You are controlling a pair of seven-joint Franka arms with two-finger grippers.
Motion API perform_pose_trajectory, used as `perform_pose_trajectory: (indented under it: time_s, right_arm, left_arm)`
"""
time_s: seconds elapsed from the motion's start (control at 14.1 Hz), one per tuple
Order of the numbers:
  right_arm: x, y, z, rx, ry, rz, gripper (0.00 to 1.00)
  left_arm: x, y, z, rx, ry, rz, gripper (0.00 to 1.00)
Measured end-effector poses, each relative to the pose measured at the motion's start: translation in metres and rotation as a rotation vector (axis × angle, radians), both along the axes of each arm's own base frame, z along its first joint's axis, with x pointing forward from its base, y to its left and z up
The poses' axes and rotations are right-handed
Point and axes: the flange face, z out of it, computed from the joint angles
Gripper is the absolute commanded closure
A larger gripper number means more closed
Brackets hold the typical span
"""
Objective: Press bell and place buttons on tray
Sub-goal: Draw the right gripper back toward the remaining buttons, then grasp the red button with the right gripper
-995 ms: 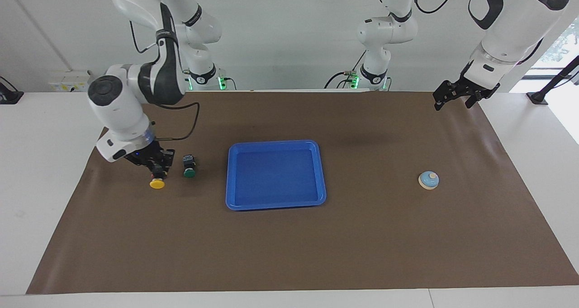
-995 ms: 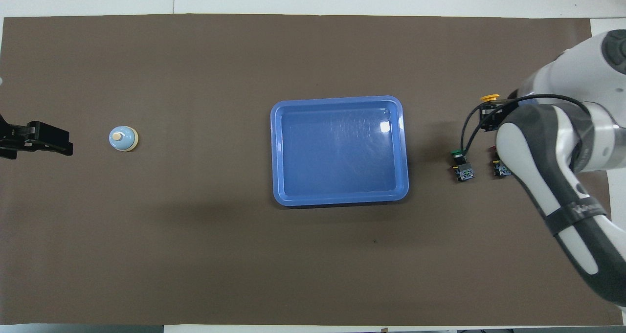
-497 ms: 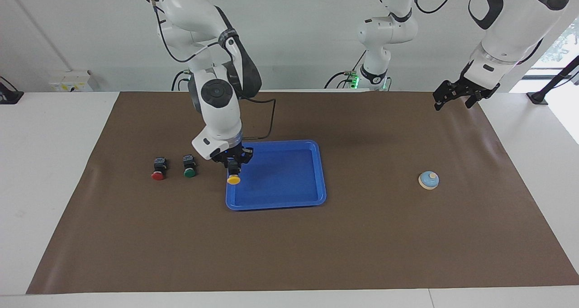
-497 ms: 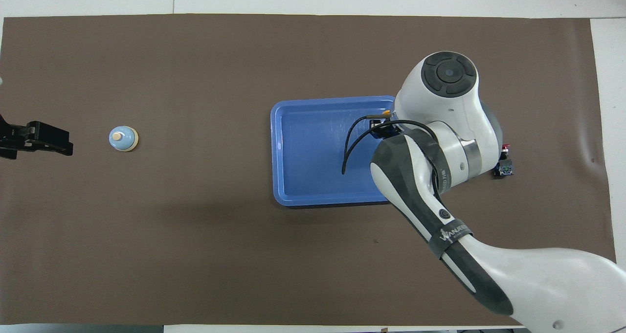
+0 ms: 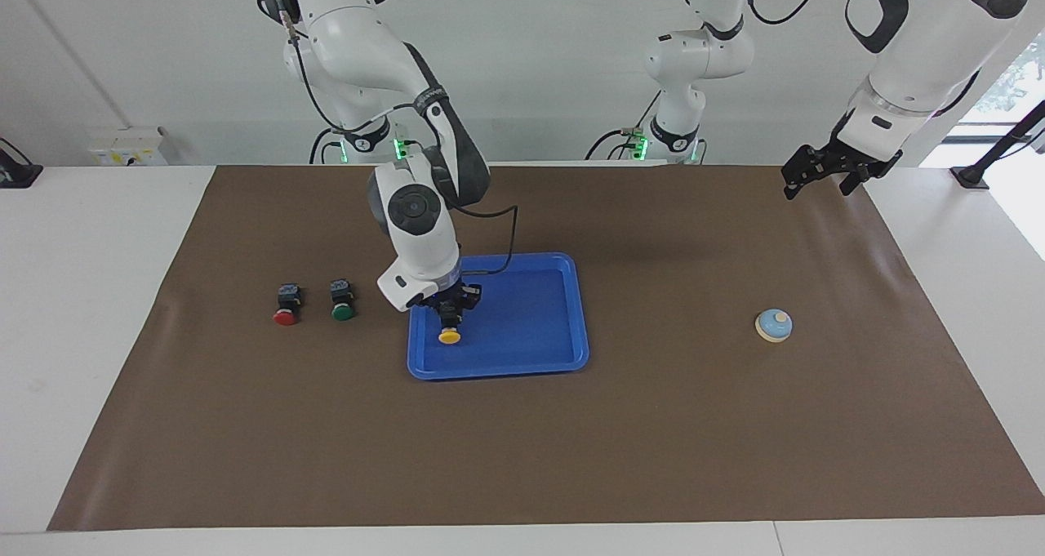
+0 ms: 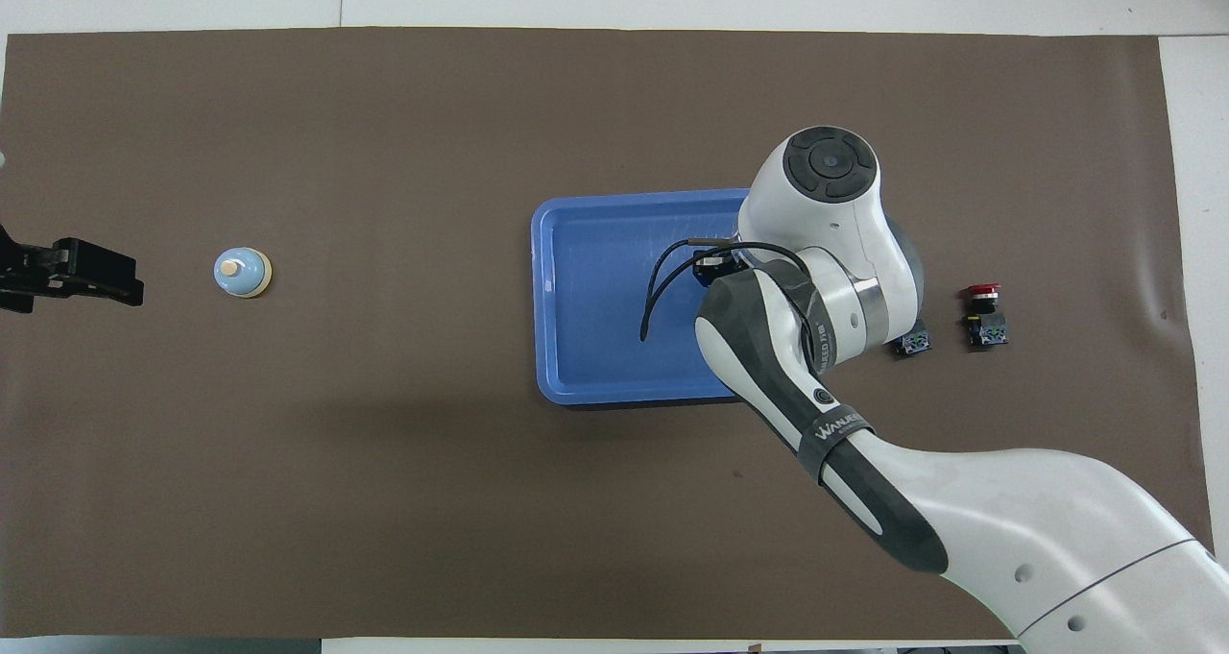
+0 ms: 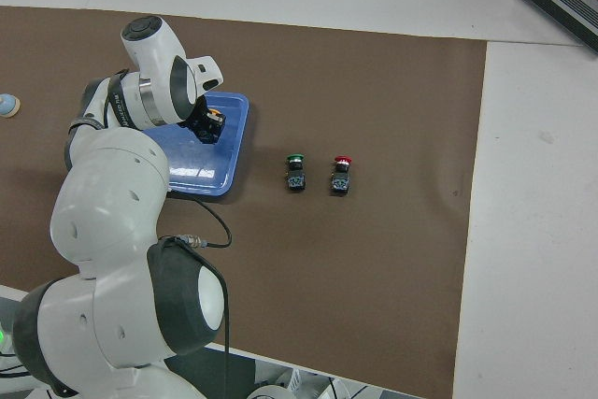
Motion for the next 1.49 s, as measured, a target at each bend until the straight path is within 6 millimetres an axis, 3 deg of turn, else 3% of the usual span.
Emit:
perform_pose_trajectory:
  time_s: [0.07, 0.14, 0.43, 0.57, 0.78, 0.92, 1.14, 1.49]
  right_arm:
    - [-0.002, -0.001, -0.003, -0.002, 0.006, 0.0, 0.53]
    - [-0.003, -0.001, -0.005, -0.004, 0.01, -0.001, 0.01]
    - [-0.002, -0.005, -0.001, -0.007, 0.011, -0.008, 0.0]
    - [0.011, -0.029, 0.02, -0.018, 0.018, -0.039, 0.0]
    - [0.04, -0.121, 0.068, 0.006, -0.014, -0.023, 0.0]
    - [0.046, -0.173, 0.081, 0.006, -0.03, 0.009, 0.0]
    - [0.037, -0.232, 0.07, -0.029, 0.004, 0.04, 0.0]
    - [-0.001, -0.315, 0.04, -0.008, 0.025, 0.081, 0.0]
  left_arm:
    - [0.0, 0.0, 0.0, 0.0, 0.0, 0.0, 0.0]
    - [0.0, 0.0, 0.0, 0.0, 0.0, 0.0, 0.0]
    - [0.0, 0.0, 0.0, 0.0, 0.0, 0.0, 0.0]
    - [0.0, 0.0, 0.0, 0.0, 0.0, 0.0, 0.0]
    - [0.0, 0.0, 0.0, 0.0, 0.0, 0.0, 0.0]
    - [0.0, 0.0, 0.0, 0.0, 0.0, 0.0, 0.0]
    - [0.0, 0.0, 0.0, 0.0, 0.001, 0.0, 0.0]
    - [0.0, 0.0, 0.0, 0.0, 0.001, 0.0, 0.0]
